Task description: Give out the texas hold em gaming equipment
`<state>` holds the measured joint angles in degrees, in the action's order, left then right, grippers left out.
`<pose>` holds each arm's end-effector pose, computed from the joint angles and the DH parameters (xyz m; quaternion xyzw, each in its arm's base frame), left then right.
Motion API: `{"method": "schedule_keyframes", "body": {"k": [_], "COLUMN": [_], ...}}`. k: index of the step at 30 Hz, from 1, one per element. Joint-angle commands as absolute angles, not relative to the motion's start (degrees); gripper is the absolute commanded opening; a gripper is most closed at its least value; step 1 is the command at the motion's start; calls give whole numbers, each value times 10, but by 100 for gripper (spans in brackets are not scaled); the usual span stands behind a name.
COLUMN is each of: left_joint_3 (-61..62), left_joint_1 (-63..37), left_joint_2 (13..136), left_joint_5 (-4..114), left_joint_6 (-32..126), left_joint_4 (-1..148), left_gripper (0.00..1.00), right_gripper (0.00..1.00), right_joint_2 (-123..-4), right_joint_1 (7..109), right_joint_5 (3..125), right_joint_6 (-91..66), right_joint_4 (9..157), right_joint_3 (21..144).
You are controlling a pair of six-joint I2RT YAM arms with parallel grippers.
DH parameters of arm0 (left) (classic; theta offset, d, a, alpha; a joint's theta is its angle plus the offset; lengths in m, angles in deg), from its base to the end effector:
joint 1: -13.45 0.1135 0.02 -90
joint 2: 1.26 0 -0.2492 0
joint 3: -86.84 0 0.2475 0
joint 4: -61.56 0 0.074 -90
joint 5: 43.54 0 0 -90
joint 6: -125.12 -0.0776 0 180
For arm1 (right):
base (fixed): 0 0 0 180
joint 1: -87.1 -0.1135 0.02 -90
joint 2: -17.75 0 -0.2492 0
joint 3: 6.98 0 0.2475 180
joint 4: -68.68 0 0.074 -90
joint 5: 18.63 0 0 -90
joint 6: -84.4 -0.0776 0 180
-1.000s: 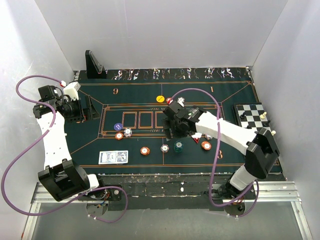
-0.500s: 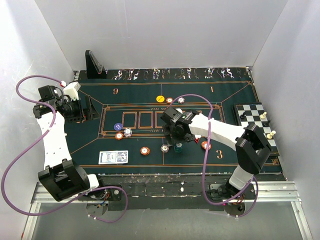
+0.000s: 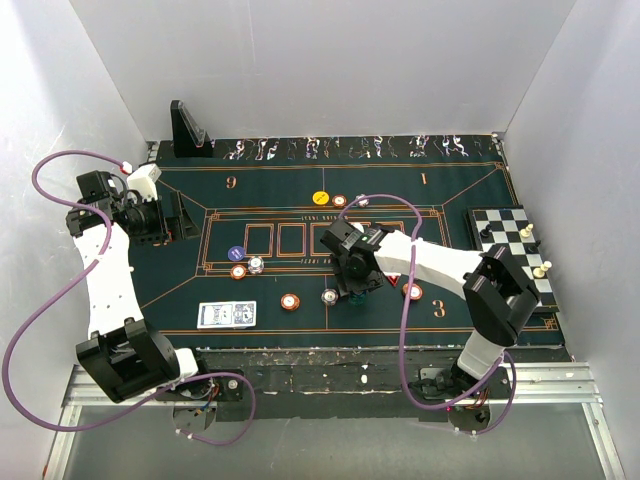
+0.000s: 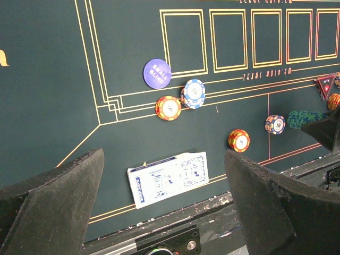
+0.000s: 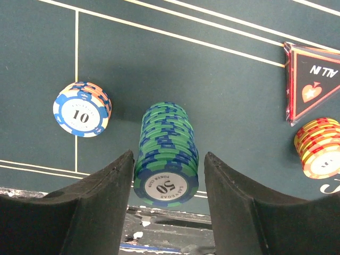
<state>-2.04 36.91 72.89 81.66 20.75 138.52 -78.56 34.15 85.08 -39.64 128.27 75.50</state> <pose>0.2520 0.0606 0.2946 -0.0010 0.9282 -0.2035 0.3115 0.2137 0.2526 0.1588 -0.1444 0.9720 0.0128 0.1851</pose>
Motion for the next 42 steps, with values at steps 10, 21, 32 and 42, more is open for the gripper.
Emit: {"method": "schedule_keyframes", "body": {"k": [10,21,32,42], "left_joint_3": [-28,-25,-24,-24], "left_joint_1": [372,371,372,371], "left_joint_2": [715,714,712,717], "left_joint_5": [824,824,823,825], "left_joint_6": [202,202,202,208], "left_joint_4": [1383,1378,1377,1372], "left_gripper": [98,98,98,98], "right_gripper": [32,19,13,13], "right_joint_2": [-769,-749,-757,-816], "right_joint_1": [337,335,316,307], "right_joint_5": [851,843,853,849], "right_joint_6": [-410,-398,-381,-354], "right_joint_4": [1272,1307,1361,1392], "right_joint_3": [753,808,894,995]}}
